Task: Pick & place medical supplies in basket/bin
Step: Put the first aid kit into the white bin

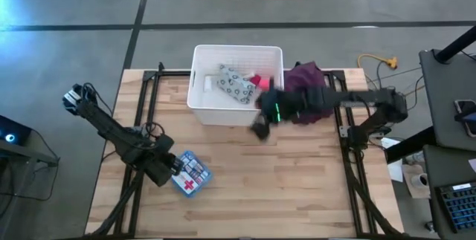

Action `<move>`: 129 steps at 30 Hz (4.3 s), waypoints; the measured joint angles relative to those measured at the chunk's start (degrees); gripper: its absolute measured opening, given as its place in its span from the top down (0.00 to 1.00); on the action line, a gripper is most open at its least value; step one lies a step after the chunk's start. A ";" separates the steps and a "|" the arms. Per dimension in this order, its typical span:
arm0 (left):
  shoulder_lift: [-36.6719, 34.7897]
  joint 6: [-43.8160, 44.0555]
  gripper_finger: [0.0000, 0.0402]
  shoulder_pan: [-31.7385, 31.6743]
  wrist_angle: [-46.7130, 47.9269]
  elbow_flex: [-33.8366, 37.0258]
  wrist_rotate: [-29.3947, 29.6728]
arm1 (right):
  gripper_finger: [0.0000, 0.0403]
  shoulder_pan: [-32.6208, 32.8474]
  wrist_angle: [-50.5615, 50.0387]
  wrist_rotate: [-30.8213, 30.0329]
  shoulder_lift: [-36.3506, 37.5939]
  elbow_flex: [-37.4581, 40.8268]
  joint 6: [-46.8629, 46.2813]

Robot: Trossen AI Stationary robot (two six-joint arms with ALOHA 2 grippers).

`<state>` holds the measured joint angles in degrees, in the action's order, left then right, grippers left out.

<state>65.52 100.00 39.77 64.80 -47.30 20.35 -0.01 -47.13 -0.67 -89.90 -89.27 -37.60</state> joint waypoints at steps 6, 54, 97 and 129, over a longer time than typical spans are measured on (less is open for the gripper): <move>-0.29 7.68 0.80 0.20 -5.56 10.21 -10.08 | 0.24 6.87 19.54 3.80 -2.29 11.20 -4.89; 15.45 25.74 0.80 5.87 -25.24 9.34 0.70 | 0.69 10.02 -1.73 -1.05 -39.87 -25.84 0.51; 24.34 27.18 0.80 10.20 -41.43 5.81 17.48 | 0.98 11.27 2.26 -3.71 -31.66 -13.62 -1.20; 28.58 26.71 0.80 6.84 -42.65 4.52 17.07 | 0.98 10.93 8.68 12.06 -36.50 -10.67 -0.61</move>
<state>94.11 126.71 46.61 22.15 -42.78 37.41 10.92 -38.46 11.40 -126.40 -99.94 -38.21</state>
